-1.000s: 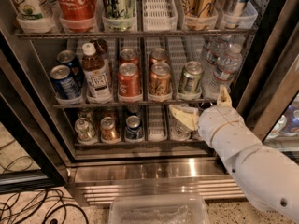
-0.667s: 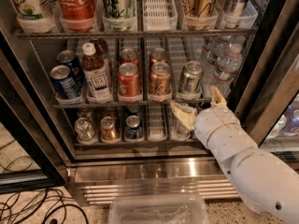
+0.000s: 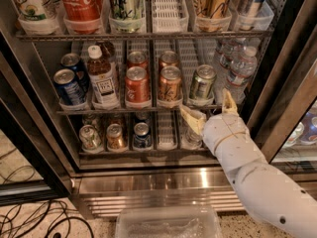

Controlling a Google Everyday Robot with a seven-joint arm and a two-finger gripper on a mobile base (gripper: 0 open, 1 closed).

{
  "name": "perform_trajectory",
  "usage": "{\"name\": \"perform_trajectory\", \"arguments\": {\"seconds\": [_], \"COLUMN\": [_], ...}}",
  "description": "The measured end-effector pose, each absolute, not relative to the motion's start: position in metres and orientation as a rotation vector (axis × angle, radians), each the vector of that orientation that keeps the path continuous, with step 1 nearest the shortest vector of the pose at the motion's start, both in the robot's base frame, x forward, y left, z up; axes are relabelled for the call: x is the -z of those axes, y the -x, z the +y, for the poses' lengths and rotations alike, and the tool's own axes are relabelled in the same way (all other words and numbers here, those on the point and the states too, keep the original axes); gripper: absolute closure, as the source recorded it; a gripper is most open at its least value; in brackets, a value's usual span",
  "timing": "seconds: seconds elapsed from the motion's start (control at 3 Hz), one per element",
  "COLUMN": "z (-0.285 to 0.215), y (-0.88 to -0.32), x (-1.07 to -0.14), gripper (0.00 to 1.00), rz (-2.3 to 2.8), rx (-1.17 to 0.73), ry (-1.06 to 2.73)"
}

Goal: Pick green can from middle shelf of fridge

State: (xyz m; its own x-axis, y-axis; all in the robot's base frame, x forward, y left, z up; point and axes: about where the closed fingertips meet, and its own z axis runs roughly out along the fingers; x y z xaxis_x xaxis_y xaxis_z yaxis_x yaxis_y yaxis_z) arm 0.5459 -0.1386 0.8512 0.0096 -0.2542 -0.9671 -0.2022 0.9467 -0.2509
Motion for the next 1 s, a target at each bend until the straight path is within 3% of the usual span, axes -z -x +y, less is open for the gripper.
{"name": "perform_trajectory", "arguments": {"seconds": [1.0], "z": [-0.143], "y": [-0.579], "x": [-0.856], "gripper": [0.34], "rz": [1.468], "rx": [0.117], "ry": [0.279]}}
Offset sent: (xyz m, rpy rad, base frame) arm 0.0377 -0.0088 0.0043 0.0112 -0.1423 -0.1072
